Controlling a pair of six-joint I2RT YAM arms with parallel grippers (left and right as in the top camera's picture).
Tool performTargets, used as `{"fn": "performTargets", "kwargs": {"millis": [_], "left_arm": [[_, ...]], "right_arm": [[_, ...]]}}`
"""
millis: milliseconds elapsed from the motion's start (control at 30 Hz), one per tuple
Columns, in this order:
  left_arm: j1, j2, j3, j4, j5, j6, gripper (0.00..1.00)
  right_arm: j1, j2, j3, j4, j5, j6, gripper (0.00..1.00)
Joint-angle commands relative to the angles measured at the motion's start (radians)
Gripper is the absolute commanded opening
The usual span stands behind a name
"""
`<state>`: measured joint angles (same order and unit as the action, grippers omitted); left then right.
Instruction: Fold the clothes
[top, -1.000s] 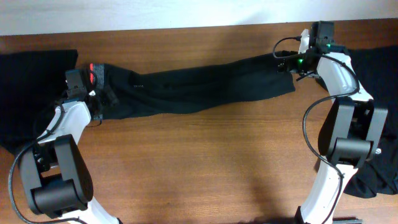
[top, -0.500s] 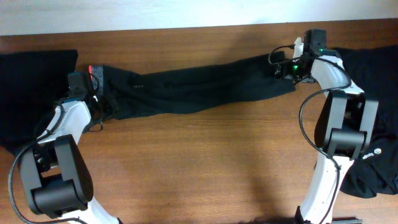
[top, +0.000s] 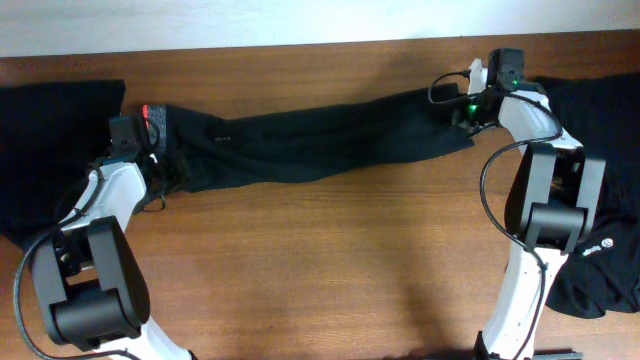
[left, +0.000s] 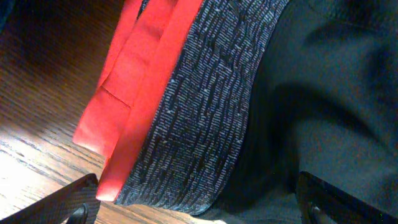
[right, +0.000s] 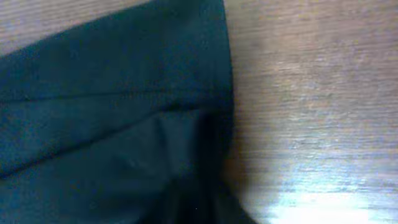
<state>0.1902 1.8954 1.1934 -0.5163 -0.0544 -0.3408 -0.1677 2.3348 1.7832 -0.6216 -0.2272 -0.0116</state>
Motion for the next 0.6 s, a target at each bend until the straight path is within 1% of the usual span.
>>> {"fn": "performTargets", "kwargs": {"millis": [0,133,233,267,333,433,567], "left_arm": [[0.004,-0.003,0.018,-0.002,0.014,0.005,1.00],[0.004,-0.003,0.018,-0.055,0.014,0.006,1.00],[0.004,-0.003,0.018,-0.158,0.012,0.006,1.00],[0.004,-0.003,0.018,-0.223,-0.001,0.006,1.00],[0.004,-0.003,0.018,-0.286,-0.051,0.006,1.00],[0.006,-0.003,0.018,-0.332,-0.169,0.005,1.00],[0.021,-0.003,0.018,-0.334,-0.189,0.005,1.00]], "right_arm": [[0.002,0.047,-0.006,-0.095,0.029,0.000,0.04],[0.002,0.047,-0.006,-0.237,0.177,0.001,0.04],[-0.004,0.047,-0.006,-0.340,0.254,0.002,0.04],[-0.014,0.047,-0.006,-0.402,0.289,0.023,0.04],[-0.031,0.047,-0.006,-0.465,0.301,0.027,0.04],[-0.060,0.047,-0.006,-0.537,0.323,0.047,0.04],[-0.109,0.047,-0.006,-0.615,0.346,0.066,0.04]]}}
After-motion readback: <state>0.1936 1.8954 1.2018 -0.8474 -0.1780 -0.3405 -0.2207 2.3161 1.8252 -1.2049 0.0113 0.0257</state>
